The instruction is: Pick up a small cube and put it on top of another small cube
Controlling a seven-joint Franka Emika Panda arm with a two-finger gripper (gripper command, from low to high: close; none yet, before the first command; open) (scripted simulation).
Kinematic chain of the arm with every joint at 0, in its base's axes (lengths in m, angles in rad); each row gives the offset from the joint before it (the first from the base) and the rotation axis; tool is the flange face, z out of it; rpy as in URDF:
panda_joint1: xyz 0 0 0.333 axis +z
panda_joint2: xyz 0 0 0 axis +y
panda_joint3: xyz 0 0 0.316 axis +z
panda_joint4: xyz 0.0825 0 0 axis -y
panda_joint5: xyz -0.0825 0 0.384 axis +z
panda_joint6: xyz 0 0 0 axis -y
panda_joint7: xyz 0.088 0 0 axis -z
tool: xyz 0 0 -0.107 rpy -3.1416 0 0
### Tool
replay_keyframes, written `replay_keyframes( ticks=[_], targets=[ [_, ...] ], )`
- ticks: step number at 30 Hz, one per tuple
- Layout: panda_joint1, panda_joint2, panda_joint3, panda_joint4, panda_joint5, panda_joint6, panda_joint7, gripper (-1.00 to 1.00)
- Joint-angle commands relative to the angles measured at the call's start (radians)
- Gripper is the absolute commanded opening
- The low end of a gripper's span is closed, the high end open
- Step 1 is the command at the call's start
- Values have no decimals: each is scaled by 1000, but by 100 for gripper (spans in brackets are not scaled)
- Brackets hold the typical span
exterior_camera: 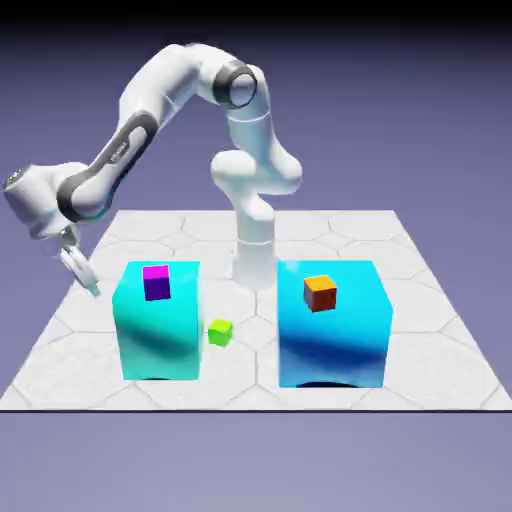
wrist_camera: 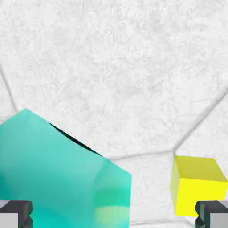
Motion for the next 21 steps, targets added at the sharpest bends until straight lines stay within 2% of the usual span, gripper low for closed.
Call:
replay_keyframes(
  ticks=[1, 5, 9, 10, 15, 21],
  targets=[
    [-24, 36, -9, 12, 0, -29, -8, 0],
    [-80, 120, 70, -52, -48, -22, -55, 0],
    [-88, 195, 115, -139, 12, 128, -91, 0],
    [-88, 195, 115, -139, 12, 128, -91, -100],
    [-96, 106, 63, -46, -72, -38, -50, -100],
    [-79, -30, 103, 132, -140, -296, 144, -100]
  ],
)
